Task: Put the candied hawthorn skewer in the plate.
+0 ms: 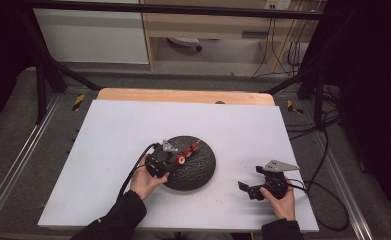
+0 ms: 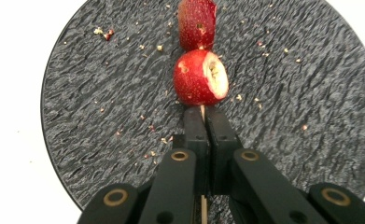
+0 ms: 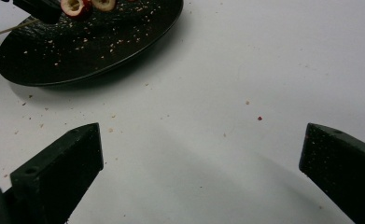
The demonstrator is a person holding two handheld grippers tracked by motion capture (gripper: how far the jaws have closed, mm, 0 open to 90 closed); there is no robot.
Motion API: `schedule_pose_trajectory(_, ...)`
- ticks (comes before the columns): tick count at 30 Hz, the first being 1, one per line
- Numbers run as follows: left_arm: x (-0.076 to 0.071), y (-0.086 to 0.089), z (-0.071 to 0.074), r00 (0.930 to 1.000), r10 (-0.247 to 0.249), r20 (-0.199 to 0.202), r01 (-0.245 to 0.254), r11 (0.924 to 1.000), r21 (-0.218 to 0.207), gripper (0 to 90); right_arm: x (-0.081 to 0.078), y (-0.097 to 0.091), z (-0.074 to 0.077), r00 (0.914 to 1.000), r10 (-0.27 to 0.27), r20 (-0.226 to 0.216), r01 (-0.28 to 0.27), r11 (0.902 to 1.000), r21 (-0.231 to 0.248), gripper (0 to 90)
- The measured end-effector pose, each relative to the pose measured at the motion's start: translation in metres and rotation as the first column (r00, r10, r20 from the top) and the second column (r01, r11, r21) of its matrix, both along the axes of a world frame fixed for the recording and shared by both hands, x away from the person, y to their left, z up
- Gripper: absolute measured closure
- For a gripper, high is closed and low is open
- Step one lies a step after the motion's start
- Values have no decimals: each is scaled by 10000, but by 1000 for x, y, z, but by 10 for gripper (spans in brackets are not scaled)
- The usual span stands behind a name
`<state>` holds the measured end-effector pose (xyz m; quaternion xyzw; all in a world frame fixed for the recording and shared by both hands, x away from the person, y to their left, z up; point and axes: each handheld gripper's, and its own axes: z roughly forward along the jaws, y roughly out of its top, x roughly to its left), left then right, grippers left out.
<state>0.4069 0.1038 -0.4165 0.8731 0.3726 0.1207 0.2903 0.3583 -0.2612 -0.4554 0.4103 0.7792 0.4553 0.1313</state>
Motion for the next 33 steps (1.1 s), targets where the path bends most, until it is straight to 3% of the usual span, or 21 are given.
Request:
schedule_pose_trajectory(7, 0, -3, -4, 10000, 13, -77, -12, 9998, 206, 883, 0, 0, 0, 10000, -27, -15, 27, 10000, 13, 4)
schedule_pose_trajectory(17, -1, -1, -5, 9999, -139, 82, 138, 9998, 133, 864, 0, 0, 0, 10000, -52, -25, 52, 10000, -13, 4)
schedule_pose_trajectory(21, -2, 2, -2, 9995, -293, 131, 293, 9996, -24, 769, -1, -1, 1, 10000, -62, -28, 62, 10000, 22, 4)
schedule_pose_trajectory(26, -8, 9, 5, 9966, -633, 521, 638, 9979, -82, 596, -1, -1, 1, 10000, -89, -19, 89, 10000, 35, 4)
schedule_pose_trajectory(33, -16, 29, 17, 9903, -1119, 824, 1140, 9933, -203, 360, -1, -1, 1, 10000, -90, -16, 90, 10000, 32, 4)
